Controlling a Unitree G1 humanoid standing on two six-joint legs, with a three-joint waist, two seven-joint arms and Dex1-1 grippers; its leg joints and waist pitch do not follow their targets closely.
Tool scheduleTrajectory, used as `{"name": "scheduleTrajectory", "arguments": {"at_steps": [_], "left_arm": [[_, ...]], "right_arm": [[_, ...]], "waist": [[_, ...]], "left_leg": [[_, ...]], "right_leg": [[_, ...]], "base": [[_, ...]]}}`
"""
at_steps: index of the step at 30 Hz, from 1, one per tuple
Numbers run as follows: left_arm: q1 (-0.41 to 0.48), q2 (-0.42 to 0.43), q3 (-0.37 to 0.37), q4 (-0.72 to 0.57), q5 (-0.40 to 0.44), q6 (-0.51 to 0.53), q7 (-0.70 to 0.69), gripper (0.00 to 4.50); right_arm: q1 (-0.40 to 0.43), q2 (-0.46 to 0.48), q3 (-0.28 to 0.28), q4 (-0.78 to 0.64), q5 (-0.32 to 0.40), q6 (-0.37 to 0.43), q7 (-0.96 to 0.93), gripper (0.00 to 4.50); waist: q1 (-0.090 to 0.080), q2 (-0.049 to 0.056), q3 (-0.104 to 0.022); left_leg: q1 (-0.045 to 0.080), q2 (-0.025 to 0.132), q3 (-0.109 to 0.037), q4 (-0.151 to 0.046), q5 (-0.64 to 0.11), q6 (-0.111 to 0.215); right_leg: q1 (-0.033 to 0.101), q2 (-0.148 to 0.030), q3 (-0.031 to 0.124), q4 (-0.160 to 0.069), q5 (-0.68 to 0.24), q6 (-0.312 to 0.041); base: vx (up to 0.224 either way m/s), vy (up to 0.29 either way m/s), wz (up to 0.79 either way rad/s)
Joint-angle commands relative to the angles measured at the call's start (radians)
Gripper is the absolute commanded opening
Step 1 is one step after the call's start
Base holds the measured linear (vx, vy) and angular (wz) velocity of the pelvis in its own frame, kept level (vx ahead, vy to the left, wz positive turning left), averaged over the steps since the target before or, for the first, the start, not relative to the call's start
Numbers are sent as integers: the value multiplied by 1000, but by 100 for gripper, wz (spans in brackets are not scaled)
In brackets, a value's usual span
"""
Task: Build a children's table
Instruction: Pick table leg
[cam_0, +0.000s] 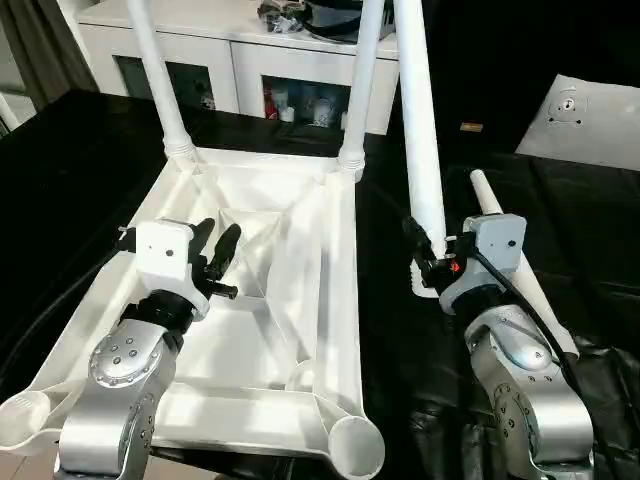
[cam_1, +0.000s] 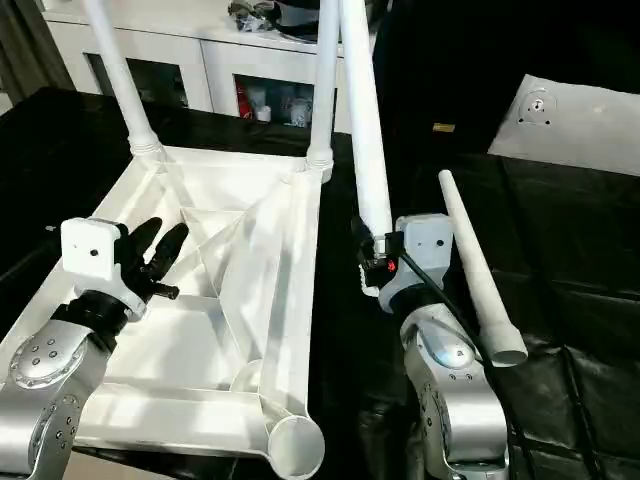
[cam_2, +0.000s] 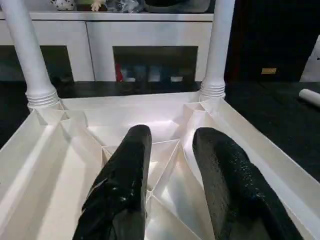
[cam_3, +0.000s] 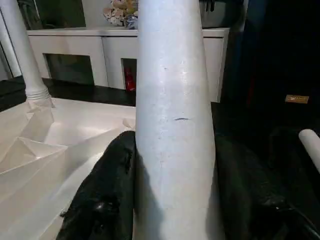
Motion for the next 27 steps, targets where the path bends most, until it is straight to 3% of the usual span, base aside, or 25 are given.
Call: {"name": "scheduleTrajectory", "arguments": {"at_steps": [1, 27], "left_arm": [[-2, -2, 2, -11, 7, -4, 6, 166], [-2, -2, 2, -11, 7, -4, 6, 166]], "right_arm": [[0, -3, -2, -11, -1, -12, 5, 189], [0, -3, -2, -11, -1, -12, 5, 189]], "waist": [[0, 0, -51], [0, 0, -50]], "left_leg": [[0, 8, 14, -68, -165, -23], [-1, 8, 14, -68, -166, -23]], "right_leg": [[38, -51, 35, -86, -143, -84], [38, -51, 35, -87, -147, -83]], "base": [[0, 0, 0], [0, 0, 0]]}}
